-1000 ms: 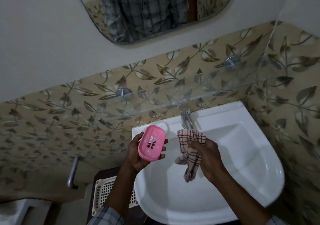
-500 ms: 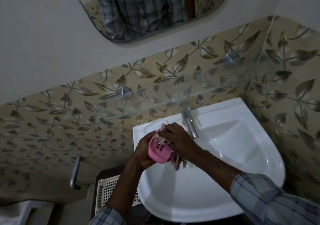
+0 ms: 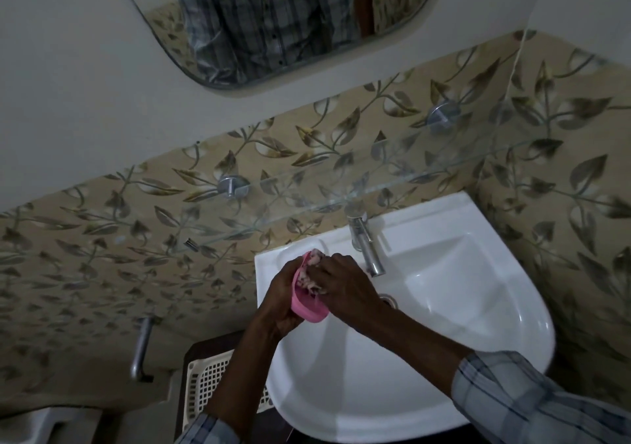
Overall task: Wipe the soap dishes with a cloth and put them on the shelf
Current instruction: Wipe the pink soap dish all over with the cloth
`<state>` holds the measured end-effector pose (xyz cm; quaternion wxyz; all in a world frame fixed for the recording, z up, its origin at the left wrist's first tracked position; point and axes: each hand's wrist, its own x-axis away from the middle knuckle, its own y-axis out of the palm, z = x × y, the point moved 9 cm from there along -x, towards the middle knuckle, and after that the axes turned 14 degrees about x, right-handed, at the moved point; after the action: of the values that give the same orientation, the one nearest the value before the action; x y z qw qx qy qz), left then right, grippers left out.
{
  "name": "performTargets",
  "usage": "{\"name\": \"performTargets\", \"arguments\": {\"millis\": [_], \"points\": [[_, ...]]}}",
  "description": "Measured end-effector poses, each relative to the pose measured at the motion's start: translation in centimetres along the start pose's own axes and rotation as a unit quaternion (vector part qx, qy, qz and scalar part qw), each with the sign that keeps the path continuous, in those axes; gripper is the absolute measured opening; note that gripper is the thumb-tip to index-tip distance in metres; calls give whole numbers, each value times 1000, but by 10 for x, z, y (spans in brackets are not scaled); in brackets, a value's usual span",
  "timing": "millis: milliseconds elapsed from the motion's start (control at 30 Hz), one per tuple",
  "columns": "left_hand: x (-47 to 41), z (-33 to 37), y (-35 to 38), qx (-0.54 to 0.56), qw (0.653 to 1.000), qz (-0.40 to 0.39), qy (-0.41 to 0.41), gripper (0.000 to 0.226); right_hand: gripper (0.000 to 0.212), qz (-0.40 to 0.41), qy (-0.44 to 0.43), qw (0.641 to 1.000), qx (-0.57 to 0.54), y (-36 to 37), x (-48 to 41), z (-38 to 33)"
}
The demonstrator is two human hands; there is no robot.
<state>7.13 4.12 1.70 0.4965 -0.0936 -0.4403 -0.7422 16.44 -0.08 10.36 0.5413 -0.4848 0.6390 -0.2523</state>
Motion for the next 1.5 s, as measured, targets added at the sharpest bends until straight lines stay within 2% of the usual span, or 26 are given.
{"name": "performTargets", "arguments": {"millis": [133, 200, 367, 433, 567, 633, 767, 867, 933, 1000, 1100, 1133, 1200, 1267, 1333, 1367, 1433, 1467, 1500], "points": [[1, 6, -5, -22, 998, -17, 57, 39, 26, -30, 72, 994, -78, 2, 1, 18], [2, 5, -6, -4, 998, -20, 56, 40, 27, -31, 55, 993, -101, 1, 3, 16], [2, 4, 1, -6, 999, -5, 36, 39, 30, -16, 66, 995, -73, 2, 4, 13], [1, 3, 0, -8, 1000, 3, 24, 43, 32, -34, 58, 996, -52, 7, 4, 16], [1, 4, 0, -29, 999, 15, 37, 48, 25, -51, 91, 993, -61, 12, 7, 26], [1, 2, -3, -35, 998, 22, 42, 53, 19, -74, 72, 990, -100, 13, 9, 27], [-1, 3, -6, -57, 997, 31, 44, 48, 16, -72, 33, 995, -68, 5, 10, 27], [-4, 10, -7, -54, 997, 38, 28, 47, 13, -82, -134, 985, -70, -2, 19, -10], [-3, 12, -1, -76, 996, 26, 23, 45, 8, -91, -95, 989, -72, -5, 13, 11], [-3, 15, 3, -73, 997, 11, 20, 44, 13, -81, -60, 995, -29, -6, 6, 23], [-1, 14, 4, -78, 997, 9, -10, 43, 11, -112, -178, 978, 0, 2, 16, -3], [-2, 12, 3, -83, 996, 3, -21, 42, 12, -137, -164, 977, 5, 3, 14, 1], [-1, 13, 4, -88, 996, -10, -24, 40, 13, -117, -105, 988, -3, -5, 8, 18], [-3, 14, 3, -91, 996, -7, -21, 38, 17, -76, -155, 984, -34, -14, 15, 8], [-2, 10, 0, -98, 995, 7, -29, 39, 18, -82, -228, 970, -26, -8, 27, -6], [-2, 8, 0, -97, 995, 8, -34, 41, 18, -95, -212, 972, -18, -5, 24, -4], [-3, 8, 3, -94, 995, -2, -25, 45, 15, -98, -115, 988, -13, -2, 15, 20], [-4, 10, 4, -92, 996, -3, -14, 45, 13, -85, -107, 990, -22, -3, 13, 24], [-6, 12, 4, -87, 996, 1, -10, 42, 12, -73, -136, 987, -33, -2, 15, 18]]}}
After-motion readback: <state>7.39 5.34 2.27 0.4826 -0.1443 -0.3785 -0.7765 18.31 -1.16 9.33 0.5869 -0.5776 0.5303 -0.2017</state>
